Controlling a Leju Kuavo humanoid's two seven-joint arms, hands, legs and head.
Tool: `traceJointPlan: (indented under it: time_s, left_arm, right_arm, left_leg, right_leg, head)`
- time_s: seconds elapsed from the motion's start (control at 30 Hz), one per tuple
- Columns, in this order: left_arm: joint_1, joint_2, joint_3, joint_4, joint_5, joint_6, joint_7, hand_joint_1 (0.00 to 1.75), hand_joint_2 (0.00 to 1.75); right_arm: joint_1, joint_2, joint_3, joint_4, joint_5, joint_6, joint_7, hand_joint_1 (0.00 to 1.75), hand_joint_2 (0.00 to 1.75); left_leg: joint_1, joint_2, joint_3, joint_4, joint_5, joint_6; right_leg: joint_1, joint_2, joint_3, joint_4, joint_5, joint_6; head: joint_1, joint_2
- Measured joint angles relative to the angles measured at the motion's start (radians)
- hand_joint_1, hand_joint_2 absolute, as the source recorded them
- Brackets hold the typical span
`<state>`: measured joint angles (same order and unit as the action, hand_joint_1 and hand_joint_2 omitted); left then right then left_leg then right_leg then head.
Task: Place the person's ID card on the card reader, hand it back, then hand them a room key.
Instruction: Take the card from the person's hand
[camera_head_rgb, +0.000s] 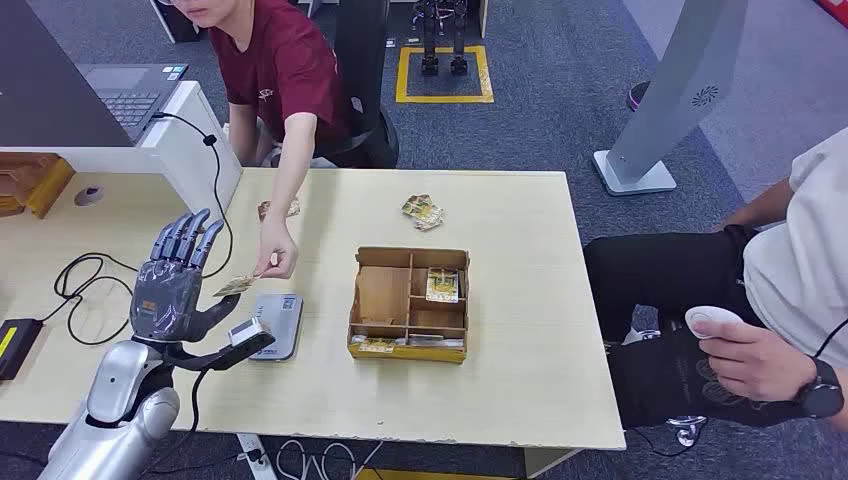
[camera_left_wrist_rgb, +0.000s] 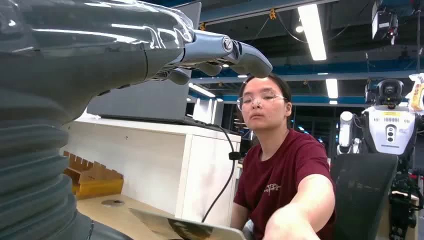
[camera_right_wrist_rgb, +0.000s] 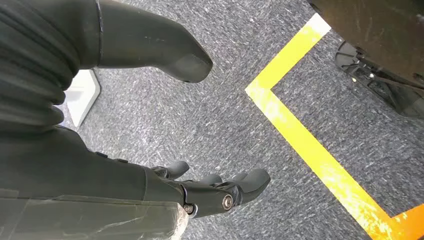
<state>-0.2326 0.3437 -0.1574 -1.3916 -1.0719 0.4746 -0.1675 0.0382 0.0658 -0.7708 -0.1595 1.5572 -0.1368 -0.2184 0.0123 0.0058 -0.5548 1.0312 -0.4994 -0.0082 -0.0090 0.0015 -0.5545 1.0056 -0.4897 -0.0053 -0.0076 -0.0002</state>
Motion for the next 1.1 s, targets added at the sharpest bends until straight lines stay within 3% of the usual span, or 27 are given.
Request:
traceJointPlan:
  time_s: [0.03, 0.07, 0.1, 0.13, 0.9, 1.0, 1.1]
  left_arm:
    - [-0.001, 0.000, 0.000, 0.001, 0.000, 0.000, 0.000, 0.83, 1.75]
    - [-0.001, -0.001, 0.000, 0.002, 0.001, 0.000, 0.000, 1.06, 1.75]
    - [-0.003, -0.001, 0.000, 0.004, 0.002, 0.000, 0.000, 1.50, 1.75]
    - [-0.005, -0.002, 0.000, 0.007, 0.005, 0.000, 0.000, 1.75, 1.75]
    - [-0.014, -0.005, -0.001, 0.031, 0.106, -0.015, -0.046, 1.75, 1.75]
    - [-0.016, -0.005, -0.001, 0.036, 0.164, -0.070, -0.058, 1.75, 1.75]
    - [-0.019, -0.010, -0.002, 0.037, 0.267, -0.217, -0.050, 1.75, 1.75]
  right_arm:
    - [0.000, 0.000, 0.000, 0.000, 0.000, -0.001, 0.000, 0.00, 1.75]
    - [0.000, 0.000, 0.000, 0.000, 0.000, -0.001, 0.000, 0.00, 1.75]
    - [-0.001, 0.000, 0.000, 0.000, 0.000, -0.002, 0.001, 0.00, 1.75]
    - [-0.001, 0.000, 0.001, 0.000, 0.001, -0.004, 0.001, 0.00, 1.75]
    - [-0.002, 0.001, 0.009, 0.007, 0.001, -0.018, 0.009, 0.00, 1.75]
    - [-0.002, 0.001, 0.009, 0.008, 0.000, -0.019, 0.010, 0.00, 1.75]
    - [-0.002, 0.002, 0.009, 0.009, -0.003, -0.022, 0.010, 0.00, 1.75]
  left_leg:
    - [0.000, 0.000, 0.000, 0.000, 0.000, 0.000]
    - [0.000, 0.000, 0.000, 0.000, 0.000, 0.000]
    - [0.000, 0.000, 0.000, 0.000, 0.000, 0.000]
    - [0.000, 0.000, 0.000, 0.000, 0.000, 0.000]
    - [0.000, 0.000, 0.000, 0.000, 0.000, 0.000]
    - [0.000, 0.000, 0.000, 0.000, 0.000, 0.000]
    - [0.000, 0.000, 0.000, 0.000, 0.000, 0.000]
  right_leg:
    - [0.000, 0.000, 0.000, 0.000, 0.000, 0.000]
    - [0.000, 0.000, 0.000, 0.000, 0.000, 0.000]
    - [0.000, 0.000, 0.000, 0.000, 0.000, 0.000]
    - [0.000, 0.000, 0.000, 0.000, 0.000, 0.000]
    - [0.000, 0.000, 0.000, 0.000, 0.000, 0.000]
    - [0.000, 0.000, 0.000, 0.000, 0.000, 0.000]
    - [0.000, 0.000, 0.000, 0.000, 0.000, 0.000]
  head:
    - [0.000, 0.000]
    - [0.000, 0.000]
    - [0.000, 0.000]
    - [0.000, 0.000]
    - [0.000, 0.000]
    - [0.000, 0.000]
    - [0.000, 0.000]
